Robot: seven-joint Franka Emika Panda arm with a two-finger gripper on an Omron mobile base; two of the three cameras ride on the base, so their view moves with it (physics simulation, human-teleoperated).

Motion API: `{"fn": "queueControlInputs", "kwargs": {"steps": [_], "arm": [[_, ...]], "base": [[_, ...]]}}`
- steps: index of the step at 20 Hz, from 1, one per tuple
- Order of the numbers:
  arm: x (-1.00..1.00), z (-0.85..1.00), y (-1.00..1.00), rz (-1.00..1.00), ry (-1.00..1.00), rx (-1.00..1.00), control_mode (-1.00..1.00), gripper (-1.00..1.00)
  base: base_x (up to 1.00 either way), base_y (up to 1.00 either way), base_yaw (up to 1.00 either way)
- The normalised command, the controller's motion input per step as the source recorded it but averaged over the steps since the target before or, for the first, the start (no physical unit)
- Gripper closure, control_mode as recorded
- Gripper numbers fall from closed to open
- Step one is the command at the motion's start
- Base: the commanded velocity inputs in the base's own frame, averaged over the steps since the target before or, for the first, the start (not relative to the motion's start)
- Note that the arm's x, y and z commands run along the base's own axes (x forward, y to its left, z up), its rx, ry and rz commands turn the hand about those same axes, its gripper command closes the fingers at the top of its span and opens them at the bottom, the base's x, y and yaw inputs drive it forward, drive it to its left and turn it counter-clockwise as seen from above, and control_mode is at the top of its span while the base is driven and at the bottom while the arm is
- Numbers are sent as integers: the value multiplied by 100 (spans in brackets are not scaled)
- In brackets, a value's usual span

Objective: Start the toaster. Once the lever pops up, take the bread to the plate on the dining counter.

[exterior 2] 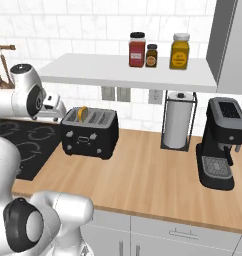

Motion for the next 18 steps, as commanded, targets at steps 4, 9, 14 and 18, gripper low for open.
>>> {"fn": "queueControlInputs", "kwargs": {"steps": [4,9,14,18], "arm": [[32,-48,-30,0,-2,0,-100,-100],[21,-16,-2,0,4,-3,-100,-100],[10,-20,0,0,6,-4,-100,-100],[52,-78,0,0,-1,0,-100,-100]], "base": [[0,0,0],[0,0,0],[0,0,0],[0,0,0]]}}
